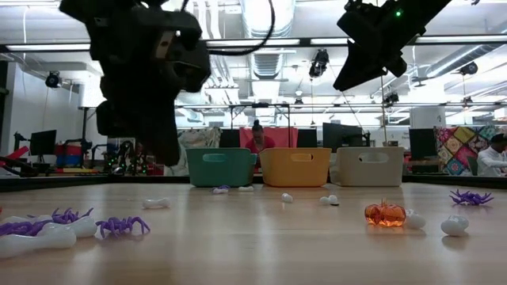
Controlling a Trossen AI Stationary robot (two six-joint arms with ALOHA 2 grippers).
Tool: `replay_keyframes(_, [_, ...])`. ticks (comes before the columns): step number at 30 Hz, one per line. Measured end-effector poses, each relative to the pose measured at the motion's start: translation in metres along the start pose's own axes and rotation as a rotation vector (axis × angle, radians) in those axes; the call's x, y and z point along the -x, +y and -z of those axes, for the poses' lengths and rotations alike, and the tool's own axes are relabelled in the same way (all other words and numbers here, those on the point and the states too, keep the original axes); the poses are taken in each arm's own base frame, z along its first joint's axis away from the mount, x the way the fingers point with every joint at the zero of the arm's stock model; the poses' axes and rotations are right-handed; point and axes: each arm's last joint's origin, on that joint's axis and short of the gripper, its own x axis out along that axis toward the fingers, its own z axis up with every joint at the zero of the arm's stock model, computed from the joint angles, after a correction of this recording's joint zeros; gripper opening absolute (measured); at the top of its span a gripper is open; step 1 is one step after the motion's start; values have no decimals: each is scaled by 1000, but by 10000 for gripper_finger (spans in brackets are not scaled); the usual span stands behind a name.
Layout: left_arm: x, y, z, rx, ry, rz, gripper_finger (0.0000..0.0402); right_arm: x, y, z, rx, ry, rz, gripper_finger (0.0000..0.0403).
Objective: Sort Halloween decoration
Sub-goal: Put the white bone toy into the blue bin
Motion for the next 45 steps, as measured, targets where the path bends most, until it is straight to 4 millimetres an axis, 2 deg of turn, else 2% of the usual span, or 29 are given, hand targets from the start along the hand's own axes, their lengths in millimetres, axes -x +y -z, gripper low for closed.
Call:
replay_keyframes(4, [-8,1,1,-31,72,-109,0,0,0,0,0,0,0,68])
replay_keyframes(8, [-10,-4,-1,-36,84,-95,7,0,0,0,0,0,0,68])
replay_keyframes(25, [-12,-4,6,-76,26,-137,101,-1,0,2,0,4,2,68])
replay_keyframes(30, [-16,-2,7,-78,20,-152,102,-1,0,2,0,3,2,68])
replay_keyframes(35, [-34,-3,10,-92,27,-139,102,-1,0,2,0,3,2,68])
replay_keyframes(40, [-43,-2,12,-93,41,-157,102,-1,0,2,-2,1,1,68])
replay_keyframes(45, [-44,-1,13,-98,46,-163,79,-1,0,1,-3,0,0,68])
